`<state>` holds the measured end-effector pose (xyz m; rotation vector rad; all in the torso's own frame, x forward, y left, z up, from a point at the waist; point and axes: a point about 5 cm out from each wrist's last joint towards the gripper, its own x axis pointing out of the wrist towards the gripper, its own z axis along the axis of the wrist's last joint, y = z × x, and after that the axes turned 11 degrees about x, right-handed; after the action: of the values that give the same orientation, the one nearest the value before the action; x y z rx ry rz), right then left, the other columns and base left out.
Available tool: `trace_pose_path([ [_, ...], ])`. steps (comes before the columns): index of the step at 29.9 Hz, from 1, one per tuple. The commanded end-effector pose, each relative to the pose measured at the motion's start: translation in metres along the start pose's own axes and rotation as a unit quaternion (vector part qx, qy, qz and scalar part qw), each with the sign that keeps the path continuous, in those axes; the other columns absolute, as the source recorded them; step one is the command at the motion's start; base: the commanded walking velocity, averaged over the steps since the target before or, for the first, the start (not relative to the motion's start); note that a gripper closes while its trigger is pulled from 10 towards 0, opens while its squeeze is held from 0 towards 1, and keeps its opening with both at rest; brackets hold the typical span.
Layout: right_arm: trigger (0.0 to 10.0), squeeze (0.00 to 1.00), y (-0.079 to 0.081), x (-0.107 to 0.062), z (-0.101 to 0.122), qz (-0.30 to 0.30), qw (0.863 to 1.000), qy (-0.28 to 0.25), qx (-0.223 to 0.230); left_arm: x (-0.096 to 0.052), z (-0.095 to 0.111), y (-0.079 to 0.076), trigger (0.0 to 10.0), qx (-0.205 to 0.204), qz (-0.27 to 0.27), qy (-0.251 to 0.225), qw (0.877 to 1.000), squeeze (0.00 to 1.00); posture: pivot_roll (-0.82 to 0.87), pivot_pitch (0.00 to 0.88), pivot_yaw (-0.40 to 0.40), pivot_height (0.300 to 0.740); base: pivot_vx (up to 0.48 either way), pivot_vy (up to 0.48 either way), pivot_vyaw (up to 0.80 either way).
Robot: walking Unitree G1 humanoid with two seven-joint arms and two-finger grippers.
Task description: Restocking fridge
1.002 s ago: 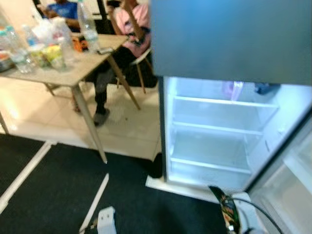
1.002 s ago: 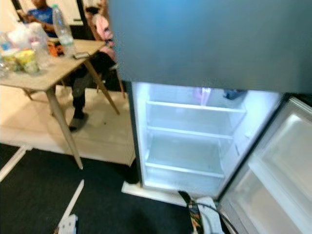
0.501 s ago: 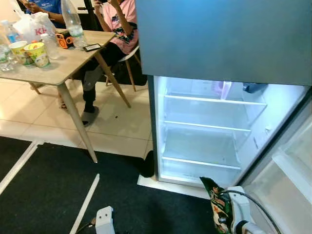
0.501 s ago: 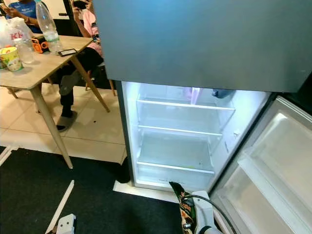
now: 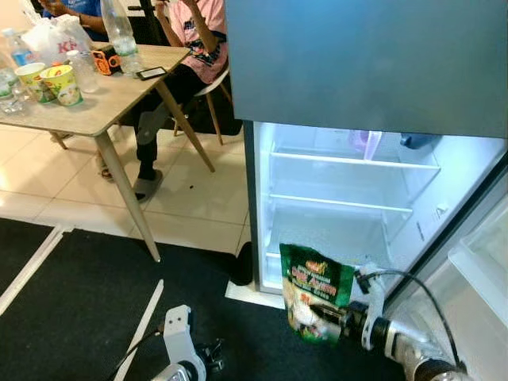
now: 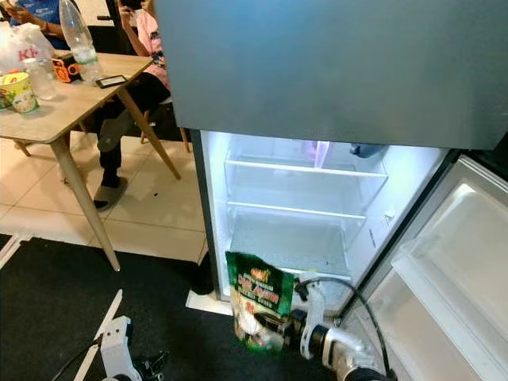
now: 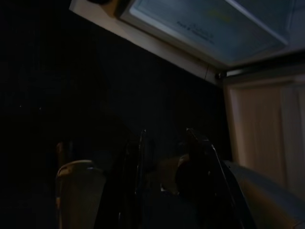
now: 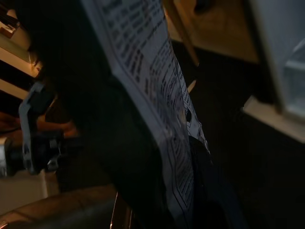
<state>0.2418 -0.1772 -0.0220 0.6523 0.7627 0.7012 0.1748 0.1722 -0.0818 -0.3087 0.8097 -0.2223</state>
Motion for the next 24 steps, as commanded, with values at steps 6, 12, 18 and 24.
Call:
trace_pose_path([
  [6,10.0,0.0,-0.002,-0.006,0.013,-0.003,0.999,-0.027,-0.021,-0.011,-0.022,0.008,10.0,-0.01,0.018,0.036,0.999,0.0,-0.07,0.0,0.008,0.74,0.0,0.0,-0.62],
  [12,10.0,0.0,0.004,-0.008,0.009,0.061,0.998,-0.014,-0.003,-0.015,-0.031,0.01,10.0,-0.014,0.026,0.05,0.998,0.0,-0.07,0.0,0.007,0.74,0.0,0.0,-0.77],
  [18,10.0,0.0,0.014,-0.003,0.007,0.124,0.992,0.009,-0.008,-0.016,-0.032,0.012,10.0,-0.012,0.03,0.054,0.998,0.0,-0.08,0.0,0.008,0.74,0.0,0.0,-0.77],
  [24,10.0,0.0,0.024,0.003,0.016,0.166,0.986,0.007,-0.024,-0.016,-0.032,0.011,10.0,-0.003,0.028,0.059,0.998,0.0,-0.08,0.0,0.008,0.74,0.0,0.0,-0.77],
])
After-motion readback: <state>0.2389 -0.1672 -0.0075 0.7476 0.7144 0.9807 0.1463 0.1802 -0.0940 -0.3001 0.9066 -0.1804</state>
